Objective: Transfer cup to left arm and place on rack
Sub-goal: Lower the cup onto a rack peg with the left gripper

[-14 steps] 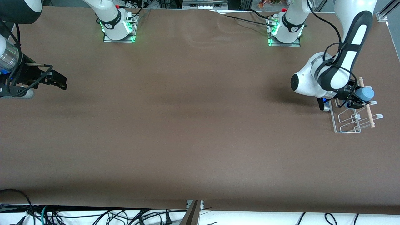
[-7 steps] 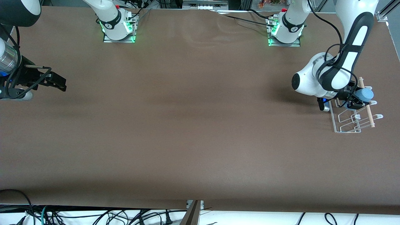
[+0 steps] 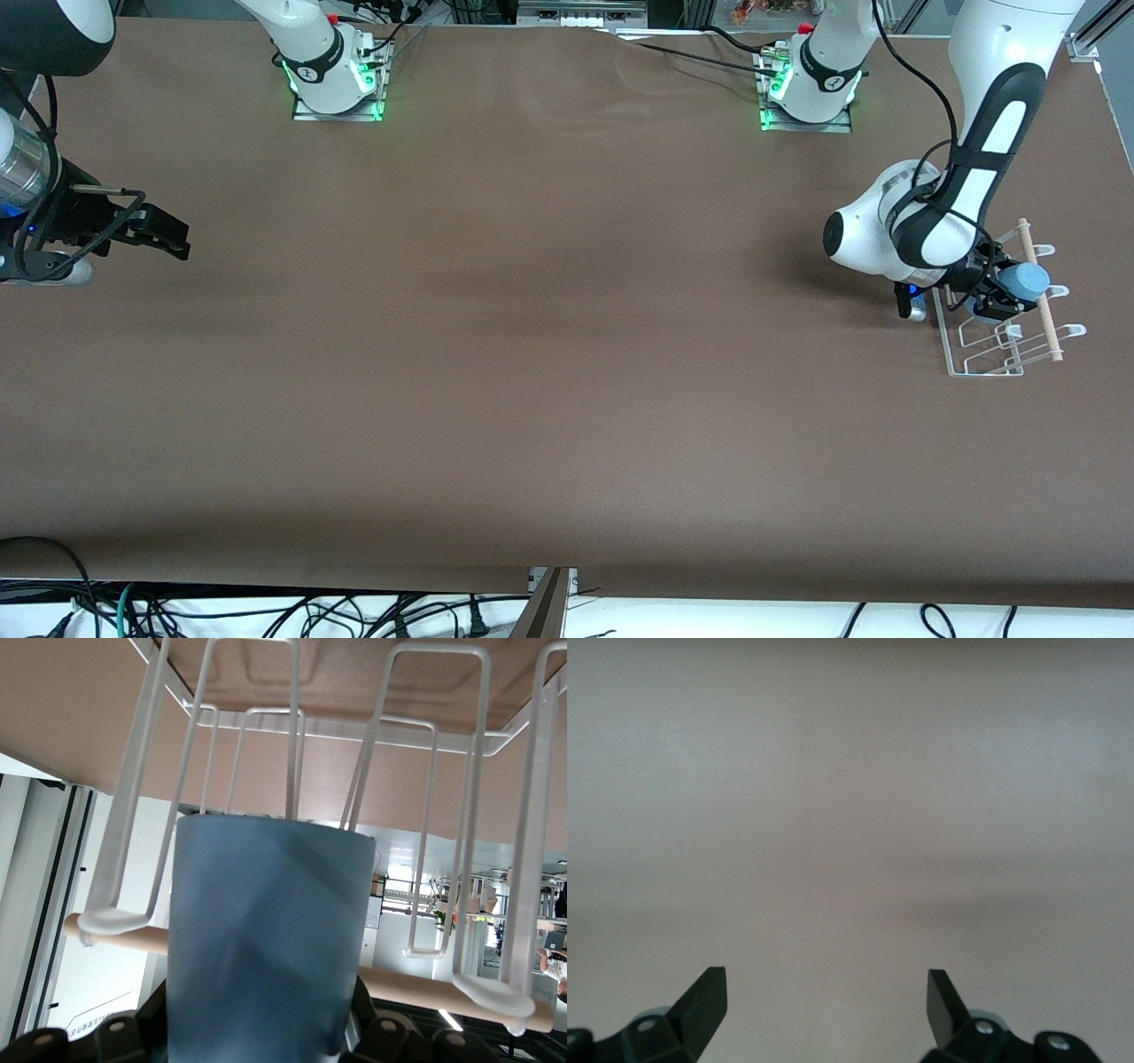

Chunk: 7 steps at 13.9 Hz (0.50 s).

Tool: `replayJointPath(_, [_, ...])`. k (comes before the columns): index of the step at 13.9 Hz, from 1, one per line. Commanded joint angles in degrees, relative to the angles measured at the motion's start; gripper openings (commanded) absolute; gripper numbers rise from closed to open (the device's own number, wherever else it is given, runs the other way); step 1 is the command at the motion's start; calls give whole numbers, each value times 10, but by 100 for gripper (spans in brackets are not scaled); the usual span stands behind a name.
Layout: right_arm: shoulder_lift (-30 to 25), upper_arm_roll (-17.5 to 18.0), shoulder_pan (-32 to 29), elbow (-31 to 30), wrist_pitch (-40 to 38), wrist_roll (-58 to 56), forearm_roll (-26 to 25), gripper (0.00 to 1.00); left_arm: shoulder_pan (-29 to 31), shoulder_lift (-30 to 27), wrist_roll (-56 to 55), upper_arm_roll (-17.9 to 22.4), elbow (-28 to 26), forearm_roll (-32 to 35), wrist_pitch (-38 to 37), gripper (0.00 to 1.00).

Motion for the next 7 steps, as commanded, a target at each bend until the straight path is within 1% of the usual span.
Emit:
replayJointPath(1, [4,2,-5,14,-9,-5,11,100,13,9,-11,-5,-1,19,5,12])
replayJointPath(4, [4,2,-6,14,-8,-8,11,100,12,18,-18,-5,-1,20,6,12])
replayJointPath(5, [4,2,-6,14,-8,-7,11,100,10,20,-19,-5,-1,20,6,17])
replayJointPath(6, [4,2,-6,14,-8,-7,11,100,10,21,-19,-5,0,20,6,32])
replayJointPath(7, [4,2,-6,14,-8,-7,11,100,10,21,-19,-5,1,20,6,55])
